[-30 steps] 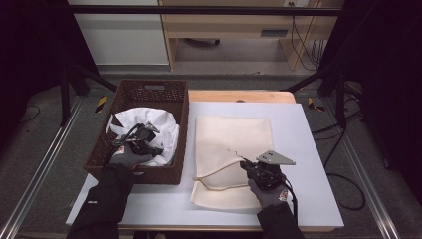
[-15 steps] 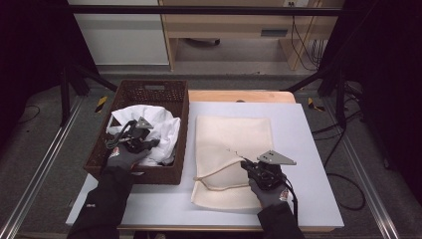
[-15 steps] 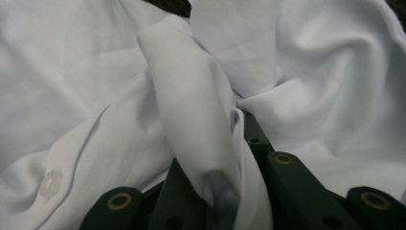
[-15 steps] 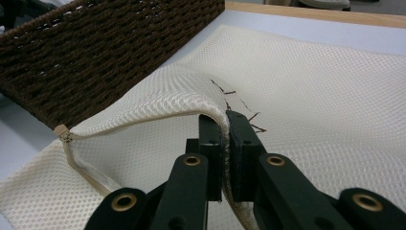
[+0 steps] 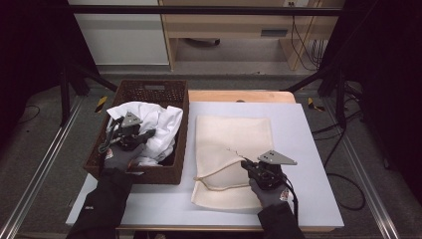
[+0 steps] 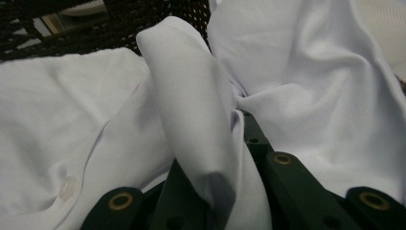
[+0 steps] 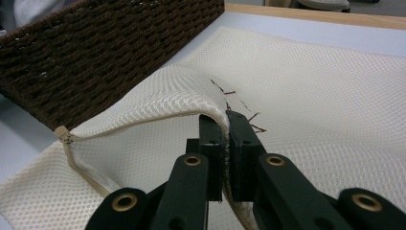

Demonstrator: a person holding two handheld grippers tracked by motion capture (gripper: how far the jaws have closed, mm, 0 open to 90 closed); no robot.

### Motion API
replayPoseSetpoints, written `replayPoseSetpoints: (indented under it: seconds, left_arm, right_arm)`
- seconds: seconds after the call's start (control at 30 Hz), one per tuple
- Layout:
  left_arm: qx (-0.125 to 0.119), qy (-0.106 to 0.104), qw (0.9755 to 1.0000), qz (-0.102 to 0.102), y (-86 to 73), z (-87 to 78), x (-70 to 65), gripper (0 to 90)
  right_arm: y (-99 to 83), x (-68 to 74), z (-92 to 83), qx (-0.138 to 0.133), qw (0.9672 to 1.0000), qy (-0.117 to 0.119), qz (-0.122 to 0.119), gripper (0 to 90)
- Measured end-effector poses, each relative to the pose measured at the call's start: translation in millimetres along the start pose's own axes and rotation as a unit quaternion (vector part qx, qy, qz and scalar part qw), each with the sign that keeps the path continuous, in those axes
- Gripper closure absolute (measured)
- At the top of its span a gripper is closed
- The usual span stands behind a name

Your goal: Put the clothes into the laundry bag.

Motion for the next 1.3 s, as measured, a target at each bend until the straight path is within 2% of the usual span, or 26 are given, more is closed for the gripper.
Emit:
replayPoseSetpoints:
  seconds: [0.2,0.3,0.53,0.7,0.97,1.13,1.2,1.3]
  left_arm:
    - [-0.035,0.022,0.9992,0.002,7.2,-10.4,3.1,82.4]
    - [-0.051,0.030,0.9982,-0.007,14.7,-18.5,5.0,82.4]
    - [-0.110,0.050,0.9925,-0.018,33.4,-44.6,6.8,82.4]
    - [-0.133,0.056,0.9892,-0.029,39.1,-55.1,7.9,82.4]
    - [-0.145,0.053,0.9876,-0.029,45.6,-60.4,3.6,82.6]
    - [-0.134,0.043,0.9898,-0.021,46.1,-55.9,-2.6,82.5]
    - [-0.137,0.044,0.9893,-0.026,46.6,-55.4,-2.4,82.6]
    - [-0.149,0.048,0.9871,-0.032,50.4,-60.2,-0.7,82.6]
  right_arm:
    - [0.1,-0.2,0.1,-0.001,1.0000,0.000,-0.001,86.5]
    - [-0.1,0.2,0.0,0.000,1.0000,0.001,0.001,86.4]
    - [0.1,0.1,-0.2,0.000,1.0000,0.000,-0.001,86.5]
    - [-0.1,0.3,0.2,0.001,1.0000,0.000,0.000,86.5]
    - [0.1,0.4,0.2,-0.001,1.0000,0.002,0.002,86.5]
    - [0.0,0.7,0.1,0.000,1.0000,0.002,0.003,86.5]
    - [0.0,0.4,-0.1,-0.001,1.0000,0.001,0.002,86.6]
    - [0.0,-0.2,0.0,0.000,1.0000,0.001,0.000,86.6]
Point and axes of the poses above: each handheld gripper's, and its own axes: z roughly forward along the jaws, y roughly out of its top, x roughly to its left, the point moved 5 cm from there along z, roughly forward along the jaws
